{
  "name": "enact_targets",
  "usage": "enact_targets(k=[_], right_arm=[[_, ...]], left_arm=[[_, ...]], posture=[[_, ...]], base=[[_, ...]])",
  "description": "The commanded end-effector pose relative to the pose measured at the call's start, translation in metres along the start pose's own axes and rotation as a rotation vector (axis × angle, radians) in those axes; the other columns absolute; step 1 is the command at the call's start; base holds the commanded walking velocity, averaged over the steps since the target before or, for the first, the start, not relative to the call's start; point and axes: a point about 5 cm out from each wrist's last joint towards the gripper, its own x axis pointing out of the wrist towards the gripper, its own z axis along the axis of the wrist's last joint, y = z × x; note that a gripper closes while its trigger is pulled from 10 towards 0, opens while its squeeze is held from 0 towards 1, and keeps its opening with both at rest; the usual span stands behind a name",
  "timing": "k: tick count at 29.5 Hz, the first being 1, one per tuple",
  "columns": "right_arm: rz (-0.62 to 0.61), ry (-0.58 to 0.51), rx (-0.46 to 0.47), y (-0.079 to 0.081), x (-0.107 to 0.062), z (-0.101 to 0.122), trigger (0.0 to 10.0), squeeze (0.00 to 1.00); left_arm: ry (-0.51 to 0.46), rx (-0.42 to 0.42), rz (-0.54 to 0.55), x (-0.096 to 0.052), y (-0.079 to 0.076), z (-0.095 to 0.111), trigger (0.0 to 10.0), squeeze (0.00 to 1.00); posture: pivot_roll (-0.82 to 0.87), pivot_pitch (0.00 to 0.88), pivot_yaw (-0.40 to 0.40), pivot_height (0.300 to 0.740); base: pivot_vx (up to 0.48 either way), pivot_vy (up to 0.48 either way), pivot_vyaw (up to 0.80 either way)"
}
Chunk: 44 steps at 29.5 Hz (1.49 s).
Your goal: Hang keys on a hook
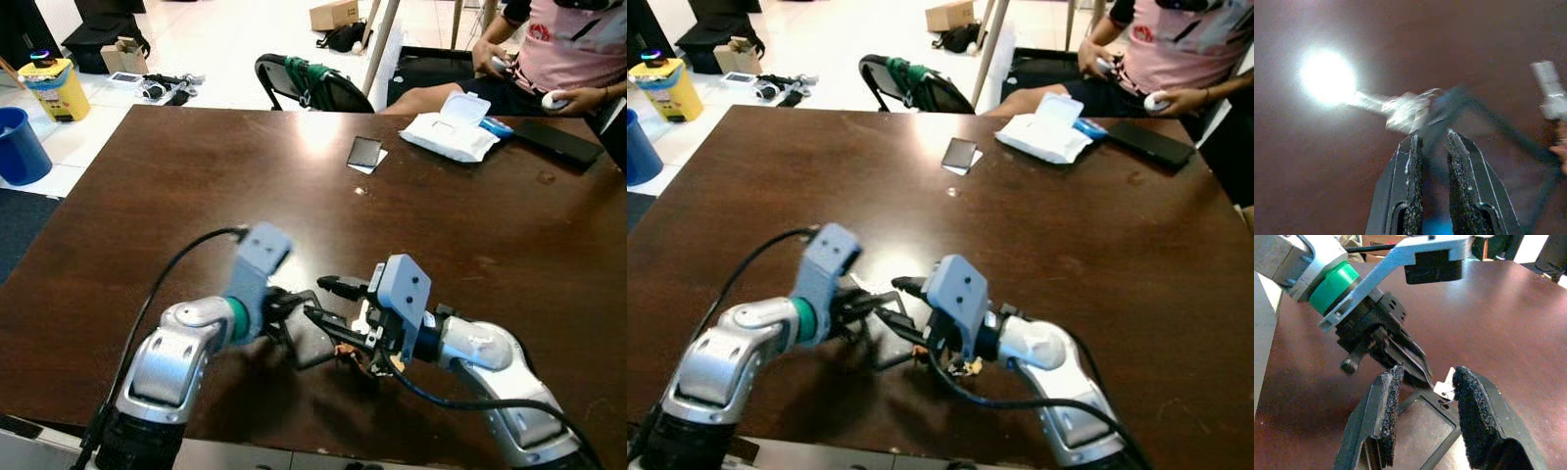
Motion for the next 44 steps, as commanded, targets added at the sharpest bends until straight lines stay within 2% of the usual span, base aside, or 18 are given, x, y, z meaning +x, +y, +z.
enact_targets(k=[1, 5, 10, 11, 12, 13, 14, 15, 19, 23, 24, 27, 32, 39, 44], right_arm=[[0.017, -0.008, -0.001, 0.002, 0.002, 0.001, 10.0, 0.00], [0.018, -0.010, -0.001, 0.002, 0.003, 0.001, 10.0, 0.00], [0.020, -0.007, 0.000, 0.003, 0.002, 0.000, 10.0, 0.00], [0.020, -0.004, 0.000, 0.003, 0.001, -0.001, 10.0, 0.00], [0.020, -0.003, -0.001, 0.003, 0.002, -0.001, 10.0, 0.00], [0.021, -0.003, -0.002, 0.002, 0.002, 0.000, 10.0, 0.00], [0.021, -0.003, -0.002, 0.002, 0.002, 0.000, 10.0, 0.00], [0.021, -0.004, -0.003, 0.002, 0.003, 0.000, 10.0, 0.00], [0.021, -0.004, -0.003, 0.002, 0.003, 0.000, 10.0, 0.00], [0.021, -0.002, -0.002, 0.002, 0.003, -0.001, 10.0, 0.00], [0.021, -0.002, -0.002, 0.002, 0.003, -0.001, 10.0, 0.00], [0.021, -0.002, -0.001, 0.003, 0.003, -0.001, 10.0, 0.00], [0.019, -0.004, 0.004, 0.004, 0.004, -0.001, 10.0, 0.00], [0.016, -0.003, 0.011, 0.006, 0.004, -0.003, 10.0, 0.00], [0.018, -0.005, 0.011, 0.006, 0.004, -0.003, 10.0, 0.00]], left_arm=[[0.046, -0.040, 0.061, 0.000, 0.006, -0.010, 10.0, 0.00], [0.060, -0.056, 0.121, 0.001, 0.010, -0.014, 10.0, 0.00], [0.056, -0.080, 0.096, -0.001, 0.007, -0.012, 10.0, 0.00], [0.051, -0.098, 0.078, -0.002, 0.004, -0.010, 10.0, 0.12], [0.040, -0.114, 0.064, -0.003, 0.002, -0.005, 10.0, 0.79], [0.023, -0.126, 0.050, -0.002, 0.000, 0.001, 10.0, 1.00], [0.023, -0.126, 0.050, -0.002, 0.000, 0.001, 10.0, 1.00], [0.003, -0.141, 0.034, 0.000, -0.004, 0.010, 10.0, 1.00], [0.000, -0.150, 0.026, 0.001, -0.005, 0.012, 10.0, 1.00], [0.037, -0.201, 0.022, 0.007, -0.012, 0.016, 10.0, 1.00], [0.069, -0.226, 0.005, 0.011, -0.016, 0.015, 10.0, 0.00], [0.101, -0.252, -0.001, 0.017, -0.019, 0.012, 10.0, 0.00], [0.145, -0.234, -0.045, 0.025, -0.028, 0.012, 10.0, 0.00], [0.148, -0.234, -0.047, 0.025, -0.030, 0.018, 10.0, 0.00], [0.112, -0.240, -0.059, 0.025, -0.033, 0.027, 9.9, 0.00]], posture=[[0.12, 0.032, 0.132, 0.740], [0.11, 0.030, 0.131, 0.740], [0.11, 0.031, 0.130, 0.740], [0.11, 0.032, 0.128, 0.740], [0.11, 0.030, 0.127, 0.740], [0.11, 0.030, 0.125, 0.740], [0.11, 0.030, 0.125, 0.740], [0.11, 0.028, 0.125, 0.740], [0.11, 0.028, 0.125, 0.740], [0.11, 0.027, 0.126, 0.740], [0.11, 0.027, 0.127, 0.740], [0.11, 0.028, 0.129, 0.740], [0.11, 0.033, 0.140, 0.740], [0.11, 0.039, 0.144, 0.740], [0.11, 0.039, 0.143, 0.740]], base=[[0.000, 0.000, 0.00], [0.000, 0.000, 0.00], [0.000, 0.000, 0.00], [0.000, 0.000, 0.00], [0.000, 0.000, 0.00], [0.000, 0.000, 0.00], [0.000, 0.000, 0.00], [0.000, 0.000, 0.00], [0.000, 0.000, 0.00], [0.000, 0.000, 0.00], [0.000, 0.000, 0.00], [0.000, 0.000, 0.00], [0.000, 0.000, 0.00], [0.000, 0.000, 0.00], [0.000, 0.000, 0.00]])
